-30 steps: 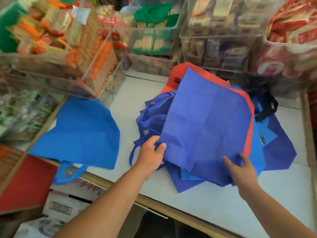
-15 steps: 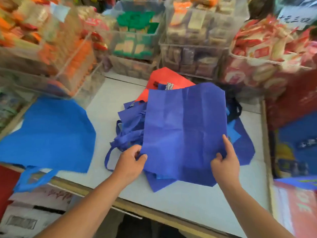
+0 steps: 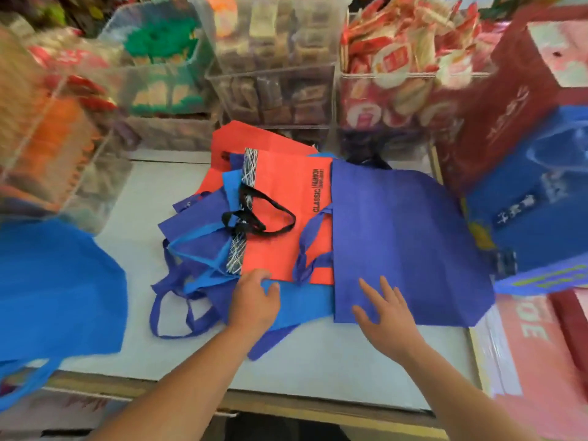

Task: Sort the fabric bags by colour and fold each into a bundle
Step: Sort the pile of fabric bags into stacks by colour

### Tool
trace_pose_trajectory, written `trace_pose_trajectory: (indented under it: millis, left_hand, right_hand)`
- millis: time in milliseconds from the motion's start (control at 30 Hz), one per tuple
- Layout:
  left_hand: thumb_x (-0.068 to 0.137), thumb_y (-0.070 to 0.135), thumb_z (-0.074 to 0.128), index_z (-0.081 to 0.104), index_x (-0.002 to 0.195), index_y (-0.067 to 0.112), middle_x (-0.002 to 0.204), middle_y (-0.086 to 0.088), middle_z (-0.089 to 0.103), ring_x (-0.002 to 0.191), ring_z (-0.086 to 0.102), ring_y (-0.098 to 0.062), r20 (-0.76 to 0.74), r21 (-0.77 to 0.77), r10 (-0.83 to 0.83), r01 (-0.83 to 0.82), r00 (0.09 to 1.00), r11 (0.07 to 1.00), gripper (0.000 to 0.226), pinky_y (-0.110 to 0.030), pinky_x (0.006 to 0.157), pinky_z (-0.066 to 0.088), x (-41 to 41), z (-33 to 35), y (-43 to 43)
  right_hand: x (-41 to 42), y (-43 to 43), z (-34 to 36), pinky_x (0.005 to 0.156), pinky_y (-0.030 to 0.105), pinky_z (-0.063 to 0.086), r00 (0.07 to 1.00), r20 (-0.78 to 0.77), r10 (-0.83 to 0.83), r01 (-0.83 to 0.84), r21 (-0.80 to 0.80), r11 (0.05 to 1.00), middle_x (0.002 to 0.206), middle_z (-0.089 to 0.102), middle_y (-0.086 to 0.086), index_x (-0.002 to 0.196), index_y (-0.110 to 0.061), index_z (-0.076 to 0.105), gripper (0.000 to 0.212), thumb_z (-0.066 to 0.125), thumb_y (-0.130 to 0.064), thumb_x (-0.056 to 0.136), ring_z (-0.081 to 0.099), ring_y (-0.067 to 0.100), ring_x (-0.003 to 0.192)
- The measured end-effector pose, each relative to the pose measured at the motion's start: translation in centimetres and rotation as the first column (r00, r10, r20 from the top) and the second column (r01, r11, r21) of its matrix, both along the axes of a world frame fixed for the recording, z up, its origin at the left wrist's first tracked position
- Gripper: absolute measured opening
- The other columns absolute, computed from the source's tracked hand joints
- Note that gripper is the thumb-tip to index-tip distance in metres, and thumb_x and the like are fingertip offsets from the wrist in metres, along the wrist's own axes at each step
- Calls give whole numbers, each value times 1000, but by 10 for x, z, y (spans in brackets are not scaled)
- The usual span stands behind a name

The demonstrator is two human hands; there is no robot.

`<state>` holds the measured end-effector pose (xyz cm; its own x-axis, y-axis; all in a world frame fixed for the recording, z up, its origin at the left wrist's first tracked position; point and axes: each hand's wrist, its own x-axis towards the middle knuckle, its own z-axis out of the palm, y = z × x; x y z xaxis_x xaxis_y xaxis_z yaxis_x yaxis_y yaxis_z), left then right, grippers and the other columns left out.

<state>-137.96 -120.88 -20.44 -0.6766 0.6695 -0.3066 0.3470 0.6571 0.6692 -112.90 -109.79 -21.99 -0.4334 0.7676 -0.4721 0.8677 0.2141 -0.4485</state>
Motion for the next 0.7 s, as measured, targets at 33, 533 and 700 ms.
trace_pose_trajectory:
  millis: [33,533,700]
  left_hand:
    - [91,16,69,67,115,11,117,-10,62,104,62,-30,-26,-21,68,-69,997,997,25,-42,95,50,-19,-4,-5]
    - [82,34,83,69,90,12,89,-3,77,83,74,-21,598,-216,432,-383,675,898,27,-46,74,65,-14,-38,-22]
    - [89,23,73,43,72,13,64,8,39,60,35,-10,302,119,168,-212,938,970,35,-32,60,37,-13,-4,-8]
  right_hand:
    - [-6,1,-4,124,48,23,997,46,62,-63,17,998,173,7,3,159,-47,20,65,50,-56,101,7,32,158]
    - [-77,10,-25,115,63,27,961,275,29,-38,27,999,172,-8,-4,158,-54,14,72,40,-74,94,-4,29,157]
    - [-102,2,-14,114,60,29,933,23,359,-357,168,919,171,14,-10,157,-42,33,63,49,-60,99,12,26,159]
